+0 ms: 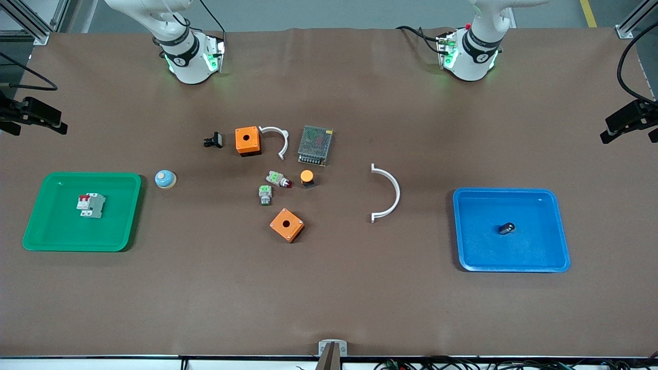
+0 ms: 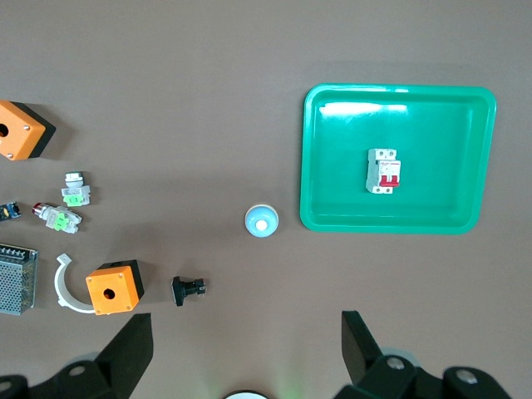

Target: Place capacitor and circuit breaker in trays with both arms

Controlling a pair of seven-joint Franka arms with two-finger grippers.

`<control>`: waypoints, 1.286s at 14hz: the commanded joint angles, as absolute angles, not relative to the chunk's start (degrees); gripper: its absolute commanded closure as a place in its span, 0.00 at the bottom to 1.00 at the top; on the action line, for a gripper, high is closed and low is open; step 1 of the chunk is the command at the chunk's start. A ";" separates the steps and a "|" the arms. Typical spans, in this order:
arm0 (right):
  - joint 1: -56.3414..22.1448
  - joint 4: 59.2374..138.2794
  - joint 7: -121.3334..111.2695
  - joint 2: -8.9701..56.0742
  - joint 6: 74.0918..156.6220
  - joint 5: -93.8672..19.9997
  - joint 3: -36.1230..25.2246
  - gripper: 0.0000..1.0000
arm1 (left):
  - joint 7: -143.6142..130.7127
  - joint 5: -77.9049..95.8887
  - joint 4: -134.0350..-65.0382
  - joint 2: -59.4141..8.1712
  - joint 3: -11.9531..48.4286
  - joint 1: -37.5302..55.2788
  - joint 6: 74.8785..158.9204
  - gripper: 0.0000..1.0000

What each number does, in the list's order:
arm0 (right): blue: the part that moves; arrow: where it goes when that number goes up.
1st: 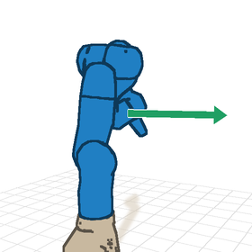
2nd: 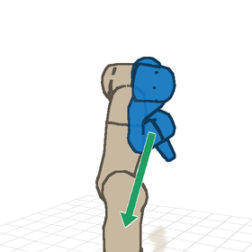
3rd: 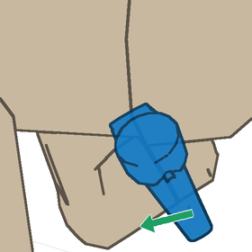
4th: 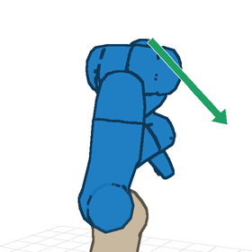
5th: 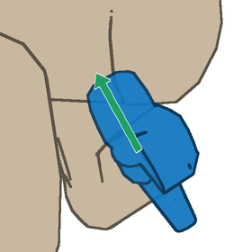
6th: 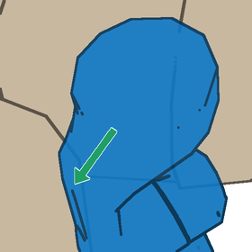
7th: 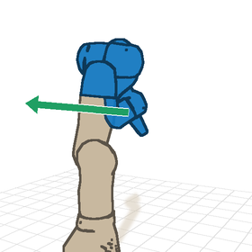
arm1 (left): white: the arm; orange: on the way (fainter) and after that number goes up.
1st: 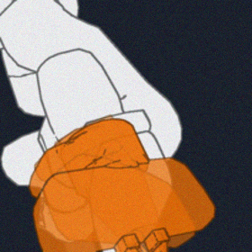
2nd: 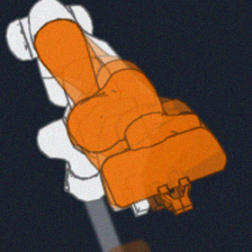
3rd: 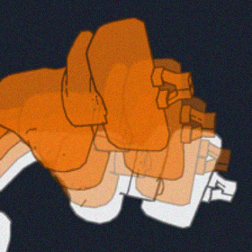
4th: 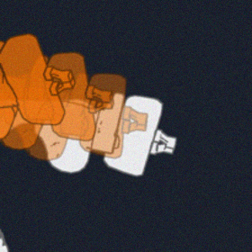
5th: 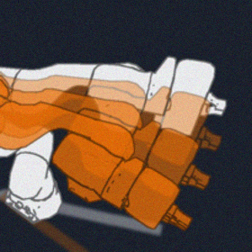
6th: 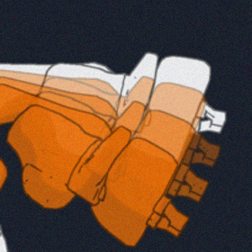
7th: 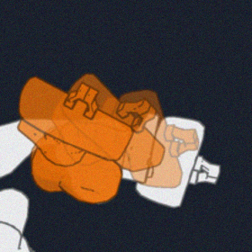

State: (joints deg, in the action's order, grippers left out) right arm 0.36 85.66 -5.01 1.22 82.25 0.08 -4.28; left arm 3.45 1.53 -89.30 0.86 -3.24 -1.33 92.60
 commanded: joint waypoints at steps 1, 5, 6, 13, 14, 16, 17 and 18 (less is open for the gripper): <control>0.70 87.36 -5.01 -0.18 82.88 0.53 -3.87 0.00 | 4.04 2.20 -88.07 0.44 -3.60 -1.23 91.41 0.00; 0.88 87.36 -5.01 -0.18 82.88 0.53 -3.87 0.00 | 4.22 2.28 -88.07 0.53 -3.43 -1.23 91.41 0.00; 0.88 87.36 -5.01 -0.18 82.88 0.53 -3.87 0.00 | 4.39 2.46 -87.98 0.61 -3.43 -1.23 91.41 0.00; 0.44 87.36 -5.01 -0.62 85.08 0.26 -3.60 0.00 | 4.04 1.85 -85.87 0.26 -3.08 -0.79 91.41 0.00; 0.44 87.45 -5.01 -0.79 85.43 0.18 -3.60 0.00 | 4.39 1.85 -86.04 0.18 -3.08 -0.79 91.41 0.00; 0.44 87.63 -5.10 -0.88 85.69 0.09 -3.60 0.00 | 3.96 1.76 -86.05 0.18 -3.08 -0.53 91.41 0.00; 0.44 87.89 -5.01 -1.05 86.13 0.09 -3.60 0.00 | 3.78 1.84 -86.04 0.09 -3.08 -0.44 91.41 0.00; 0.44 87.98 -5.10 -1.14 86.22 0.00 -3.60 0.00 | 3.61 2.02 -85.96 0.00 -3.08 -0.44 91.41 0.00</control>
